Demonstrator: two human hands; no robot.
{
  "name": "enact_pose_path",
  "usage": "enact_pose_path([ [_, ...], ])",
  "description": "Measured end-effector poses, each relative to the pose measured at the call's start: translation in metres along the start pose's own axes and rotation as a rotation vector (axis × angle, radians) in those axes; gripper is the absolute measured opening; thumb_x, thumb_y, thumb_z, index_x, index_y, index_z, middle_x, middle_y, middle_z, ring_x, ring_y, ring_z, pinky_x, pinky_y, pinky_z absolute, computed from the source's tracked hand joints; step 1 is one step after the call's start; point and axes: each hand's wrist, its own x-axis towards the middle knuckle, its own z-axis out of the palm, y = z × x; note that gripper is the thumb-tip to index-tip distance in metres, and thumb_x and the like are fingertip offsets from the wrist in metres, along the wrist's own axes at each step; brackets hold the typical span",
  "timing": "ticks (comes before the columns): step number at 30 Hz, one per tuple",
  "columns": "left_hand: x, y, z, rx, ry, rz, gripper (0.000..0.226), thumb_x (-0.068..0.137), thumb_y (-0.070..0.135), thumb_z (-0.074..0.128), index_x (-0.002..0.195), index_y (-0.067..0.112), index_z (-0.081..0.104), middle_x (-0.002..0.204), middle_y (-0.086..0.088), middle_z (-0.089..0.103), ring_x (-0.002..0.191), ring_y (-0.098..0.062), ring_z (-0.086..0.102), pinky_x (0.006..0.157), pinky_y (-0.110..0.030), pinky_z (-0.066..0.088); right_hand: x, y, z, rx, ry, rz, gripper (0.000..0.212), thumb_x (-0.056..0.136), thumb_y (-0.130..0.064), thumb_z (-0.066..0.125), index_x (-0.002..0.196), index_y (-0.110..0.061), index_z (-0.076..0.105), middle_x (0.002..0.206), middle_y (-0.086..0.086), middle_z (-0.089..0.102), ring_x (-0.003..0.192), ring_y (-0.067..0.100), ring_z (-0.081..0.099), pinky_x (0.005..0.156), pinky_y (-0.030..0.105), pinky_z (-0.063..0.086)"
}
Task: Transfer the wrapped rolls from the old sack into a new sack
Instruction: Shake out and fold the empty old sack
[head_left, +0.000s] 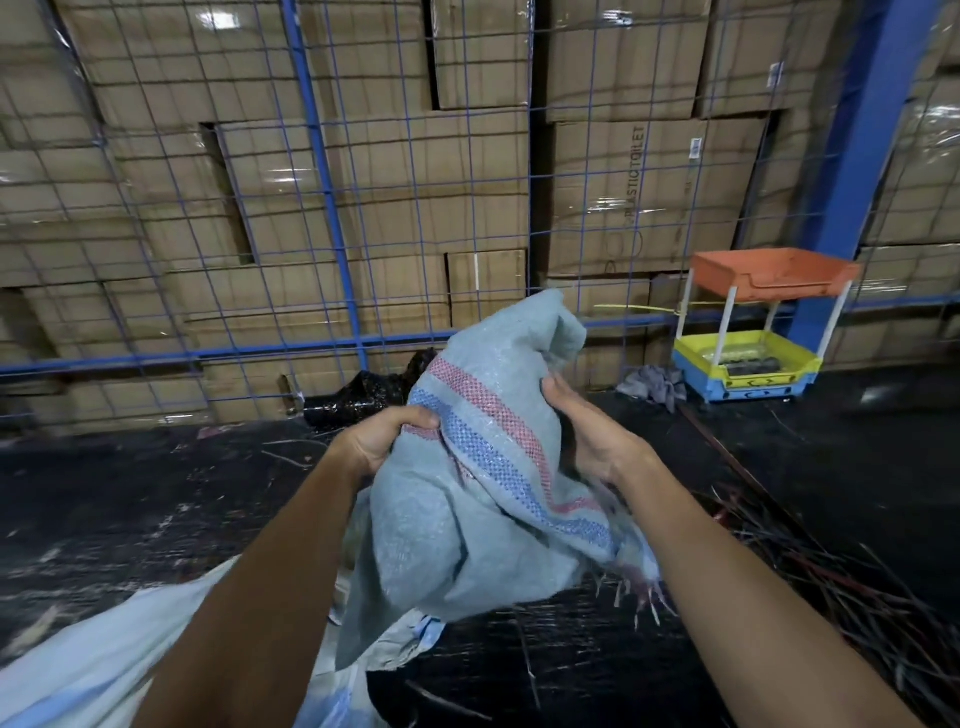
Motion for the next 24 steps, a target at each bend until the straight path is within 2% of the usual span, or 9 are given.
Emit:
enact_pose_path([
  [3, 0.005, -0.008, 0.012, -0.063, 0.035, 0.077, 0.041, 0.024, 0.013, 0.082, 0.066, 0.011, 0.079, 0.070, -0.007, 0.073, 0.060, -0.021, 0.070, 0.059, -0.029, 0.054, -0.002, -0.003, 0.019, 0.095, 0.036, 0.024, 0.057, 0.075, -0.043, 0.073, 0.125, -0.019, 0.064, 0.112, 0.006, 0.074, 0.101, 0.023, 0.071, 0.086, 0.038, 0.056],
  [5, 0.011, -0.008, 0.013, -0.047, 0.076, 0.132, 0.035, 0.045, 0.020, 0.083, 0.080, 0.016, 0.080, 0.082, -0.006, 0.076, 0.071, -0.020, 0.072, 0.071, -0.033, 0.053, 0.002, -0.005, 0.022, 0.103, 0.129, -0.015, 0.050, 0.073, -0.036, 0.078, 0.117, -0.013, 0.069, 0.108, 0.013, 0.074, 0.099, 0.029, 0.071, 0.089, 0.041, 0.056],
  [7, 0.023, -0.005, 0.008, 0.133, 0.177, 0.209, 0.047, 0.056, 0.036, 0.093, 0.098, 0.021, 0.077, 0.100, -0.006, 0.076, 0.092, -0.024, 0.072, 0.085, -0.038, 0.056, 0.006, -0.006, 0.019, 0.120, 0.275, -0.084, 0.048, 0.074, -0.028, 0.083, 0.116, -0.009, 0.070, 0.105, 0.014, 0.075, 0.096, 0.030, 0.072, 0.088, 0.044, 0.057],
  [10, 0.042, 0.000, 0.004, 0.350, 0.640, 0.262, 0.042, 0.066, 0.034, 0.090, 0.099, 0.019, 0.070, 0.089, -0.006, 0.073, 0.096, -0.029, 0.069, 0.088, -0.039, 0.054, 0.017, -0.001, 0.011, -0.002, 0.607, -0.272, 0.056, 0.070, -0.035, 0.088, 0.120, -0.022, 0.066, 0.107, 0.000, 0.075, 0.097, 0.021, 0.072, 0.088, 0.038, 0.058],
  [12, 0.042, 0.004, 0.014, 0.496, 0.888, 0.265, 0.034, 0.082, 0.044, 0.076, 0.107, 0.024, 0.062, 0.099, -0.002, 0.068, 0.102, -0.028, 0.065, 0.083, -0.034, 0.050, 0.019, 0.002, 0.008, -0.135, 0.823, -0.325, 0.073, 0.067, -0.048, 0.087, 0.131, -0.031, 0.054, 0.117, -0.010, 0.065, 0.106, 0.014, 0.063, 0.095, 0.032, 0.051],
  [14, 0.035, 0.003, 0.033, 0.410, 0.697, 0.176, 0.055, 0.085, 0.062, 0.063, 0.130, 0.032, 0.050, 0.121, 0.003, 0.057, 0.116, -0.027, 0.057, 0.089, -0.043, 0.047, 0.021, 0.003, 0.002, -0.099, 0.906, -0.365, 0.081, 0.065, -0.056, 0.085, 0.135, -0.031, 0.052, 0.122, -0.009, 0.063, 0.110, 0.013, 0.061, 0.098, 0.034, 0.050],
  [17, 0.032, -0.009, 0.059, 0.002, 0.312, 0.124, 0.073, 0.081, 0.066, 0.065, 0.143, 0.046, 0.032, 0.137, 0.009, 0.052, 0.119, -0.022, 0.056, 0.085, -0.051, 0.053, 0.018, 0.006, -0.005, 0.197, 0.780, -0.270, 0.062, 0.071, -0.048, 0.084, 0.121, -0.017, 0.064, 0.111, 0.007, 0.073, 0.097, 0.021, 0.071, 0.088, 0.041, 0.058],
  [21, 0.053, -0.036, 0.065, -0.299, 0.326, 0.308, 0.093, 0.075, 0.056, 0.075, 0.151, 0.041, 0.025, 0.140, 0.003, 0.056, 0.122, -0.018, 0.058, 0.100, -0.046, 0.050, 0.000, 0.031, -0.012, 0.363, 0.424, 0.093, 0.062, 0.083, -0.052, 0.072, 0.127, -0.009, 0.064, 0.118, 0.020, 0.070, 0.109, 0.039, 0.066, 0.097, 0.056, 0.051],
  [24, 0.051, -0.051, 0.070, -0.262, 0.232, 0.222, 0.106, 0.063, 0.049, 0.089, 0.151, 0.040, 0.030, 0.134, 0.000, 0.061, 0.121, -0.024, 0.060, 0.102, -0.050, 0.048, -0.018, 0.045, -0.025, 0.332, 0.309, 0.214, 0.058, 0.092, -0.055, 0.057, 0.127, -0.009, 0.064, 0.117, 0.021, 0.069, 0.108, 0.037, 0.066, 0.093, 0.049, 0.054],
])
